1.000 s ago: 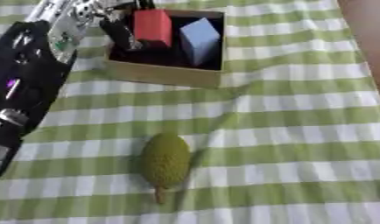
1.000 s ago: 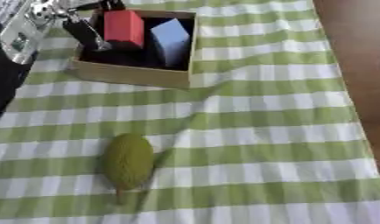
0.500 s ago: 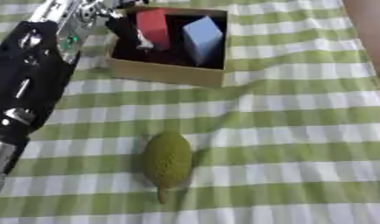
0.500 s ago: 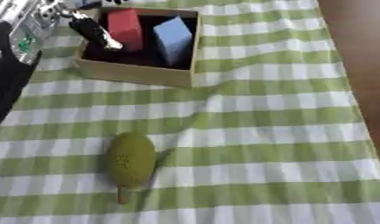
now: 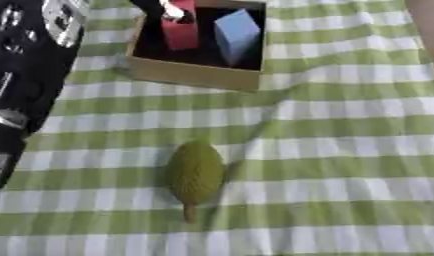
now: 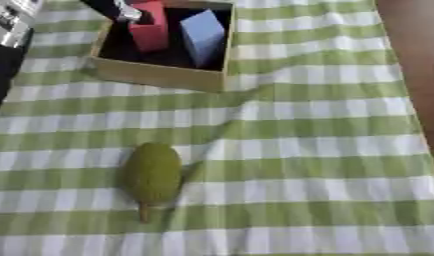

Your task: Pick up objects on the table and place them in the box.

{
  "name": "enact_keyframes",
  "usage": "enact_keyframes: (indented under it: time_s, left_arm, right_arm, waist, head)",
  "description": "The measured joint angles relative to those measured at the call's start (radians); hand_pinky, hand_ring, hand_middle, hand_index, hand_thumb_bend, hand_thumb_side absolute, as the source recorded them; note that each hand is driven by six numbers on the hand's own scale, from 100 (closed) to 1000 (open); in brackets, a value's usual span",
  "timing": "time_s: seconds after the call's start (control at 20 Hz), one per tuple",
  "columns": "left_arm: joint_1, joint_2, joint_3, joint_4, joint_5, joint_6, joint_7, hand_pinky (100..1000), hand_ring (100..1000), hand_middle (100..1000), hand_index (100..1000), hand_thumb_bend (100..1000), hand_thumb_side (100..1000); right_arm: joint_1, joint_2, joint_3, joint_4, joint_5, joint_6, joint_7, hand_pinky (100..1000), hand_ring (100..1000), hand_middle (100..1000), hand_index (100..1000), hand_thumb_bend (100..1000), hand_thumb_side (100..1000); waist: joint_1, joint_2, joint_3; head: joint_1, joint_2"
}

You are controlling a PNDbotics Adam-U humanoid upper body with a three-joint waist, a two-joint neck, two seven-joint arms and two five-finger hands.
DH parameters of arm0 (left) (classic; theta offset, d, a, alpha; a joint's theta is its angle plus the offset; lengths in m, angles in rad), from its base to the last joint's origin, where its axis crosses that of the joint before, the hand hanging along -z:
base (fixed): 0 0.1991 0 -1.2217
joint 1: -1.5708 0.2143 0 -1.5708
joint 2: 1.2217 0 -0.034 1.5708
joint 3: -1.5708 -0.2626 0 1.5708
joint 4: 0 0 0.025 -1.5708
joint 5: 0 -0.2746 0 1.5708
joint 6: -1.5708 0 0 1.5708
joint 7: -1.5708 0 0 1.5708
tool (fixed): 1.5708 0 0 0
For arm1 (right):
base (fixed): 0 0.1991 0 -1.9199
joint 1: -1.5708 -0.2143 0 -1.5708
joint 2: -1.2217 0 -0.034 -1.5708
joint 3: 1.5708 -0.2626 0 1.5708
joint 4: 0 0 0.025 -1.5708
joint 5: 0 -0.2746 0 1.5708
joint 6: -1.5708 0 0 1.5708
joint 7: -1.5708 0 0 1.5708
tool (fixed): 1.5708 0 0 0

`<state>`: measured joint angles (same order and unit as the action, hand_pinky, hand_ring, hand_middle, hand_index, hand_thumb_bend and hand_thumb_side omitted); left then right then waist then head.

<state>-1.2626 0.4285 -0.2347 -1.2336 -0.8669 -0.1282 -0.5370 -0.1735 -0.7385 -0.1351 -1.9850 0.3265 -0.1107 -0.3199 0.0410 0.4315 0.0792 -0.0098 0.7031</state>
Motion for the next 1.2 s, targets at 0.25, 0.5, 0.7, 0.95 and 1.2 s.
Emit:
enact_keyframes:
  time_s: [0.25, 0.5, 0.7, 0.95, 1.2]
  left_arm:
    - [0.076, 0.106, -0.089, -0.224, 0.181, -0.012, -0.063, 908, 851, 777, 921, 566, 451]
    - [0.160, 0.215, -0.178, -0.481, 0.351, 0.023, -0.125, 904, 845, 771, 907, 588, 451]
    - [0.208, 0.291, -0.229, -0.653, 0.448, 0.084, -0.183, 904, 844, 769, 907, 596, 445]
    - [0.222, 0.346, -0.292, -0.744, 0.510, 0.125, -0.297, 907, 852, 776, 908, 619, 386]
    - [0.235, 0.389, -0.356, -0.752, 0.502, 0.111, -0.359, 909, 857, 782, 910, 646, 364]
  right_arm:
    - [0.008, 0.000, -0.001, 0.000, 0.000, 0.002, -0.002, 891, 837, 631, 834, 100, 423]
    - [0.008, 0.000, -0.001, 0.000, 0.000, 0.000, -0.002, 892, 837, 634, 834, 100, 425]
    - [0.008, 0.000, -0.003, 0.000, 0.000, -0.004, -0.001, 892, 838, 635, 834, 100, 426]
    - [0.008, 0.000, -0.003, 0.000, 0.000, -0.006, 0.000, 892, 838, 636, 835, 100, 425]
    - [0.012, 0.000, -0.003, 0.000, 0.000, -0.006, 0.001, 892, 839, 635, 835, 100, 426]
  waist:
    - [0.000, -0.024, 0.020]
    - [0.000, -0.037, 0.030]
    - [0.000, -0.043, 0.037]
    - [0.000, -0.043, 0.045]
    - [0.000, -0.043, 0.052]
  head:
    - [-0.015, 0.015]
    - [-0.031, 0.022]
    - [-0.040, 0.026]
    - [-0.047, 0.034]
    - [-0.054, 0.036]
